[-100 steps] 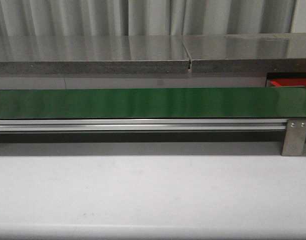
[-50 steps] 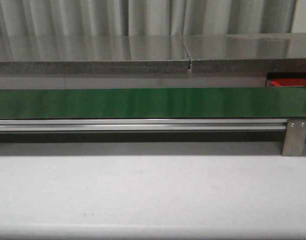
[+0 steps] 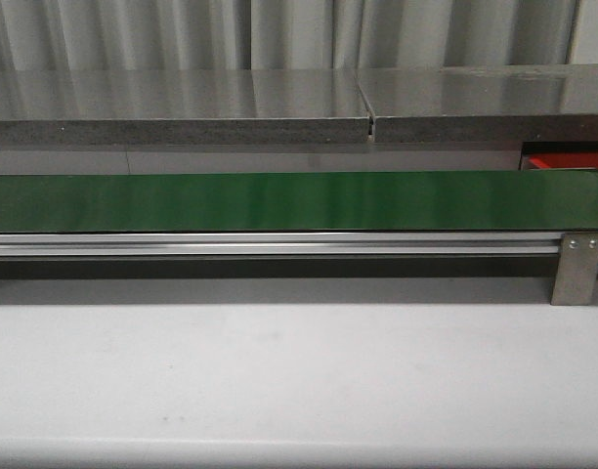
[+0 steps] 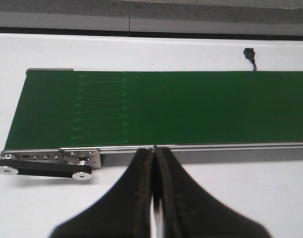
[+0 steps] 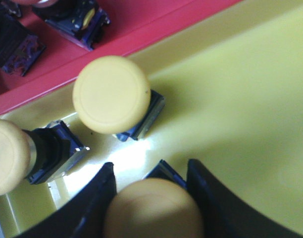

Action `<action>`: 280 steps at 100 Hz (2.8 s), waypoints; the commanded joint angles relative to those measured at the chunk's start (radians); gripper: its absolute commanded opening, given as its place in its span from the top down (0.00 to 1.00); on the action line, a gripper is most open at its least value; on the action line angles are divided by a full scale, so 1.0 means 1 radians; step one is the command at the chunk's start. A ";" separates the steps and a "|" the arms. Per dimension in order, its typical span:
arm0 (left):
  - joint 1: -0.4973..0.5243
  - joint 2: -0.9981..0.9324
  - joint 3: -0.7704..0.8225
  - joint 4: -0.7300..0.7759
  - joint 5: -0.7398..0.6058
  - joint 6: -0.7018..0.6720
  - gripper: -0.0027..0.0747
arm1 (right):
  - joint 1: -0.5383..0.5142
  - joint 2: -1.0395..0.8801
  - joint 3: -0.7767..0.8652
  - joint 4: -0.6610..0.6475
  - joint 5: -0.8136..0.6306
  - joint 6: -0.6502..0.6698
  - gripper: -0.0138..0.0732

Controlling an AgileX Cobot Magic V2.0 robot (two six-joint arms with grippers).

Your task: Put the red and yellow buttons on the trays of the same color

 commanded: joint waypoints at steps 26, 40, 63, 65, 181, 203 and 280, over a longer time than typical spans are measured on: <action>-0.011 -0.008 -0.027 -0.018 -0.066 -0.001 0.99 | -0.006 -0.005 -0.020 0.016 -0.049 0.001 0.39; -0.011 -0.008 -0.027 -0.018 -0.066 -0.001 0.99 | -0.006 -0.005 -0.020 0.016 -0.049 0.001 0.28; -0.011 -0.008 -0.027 -0.018 -0.066 -0.001 0.99 | -0.006 -0.026 -0.020 0.009 -0.049 0.001 0.29; -0.011 -0.008 -0.027 -0.018 -0.066 -0.001 0.99 | -0.006 -0.030 -0.020 0.008 -0.049 0.001 0.29; -0.011 -0.008 -0.027 -0.018 -0.066 -0.001 0.99 | 0.251 -0.544 -0.020 -0.022 0.027 -0.066 0.93; -0.011 -0.008 -0.027 -0.018 -0.066 -0.001 0.99 | 0.323 -0.601 -0.020 -0.033 0.028 -0.066 0.93; -0.011 -0.008 -0.027 -0.018 -0.066 -0.001 0.99 | 0.432 -0.960 0.210 -0.040 -0.134 -0.071 0.93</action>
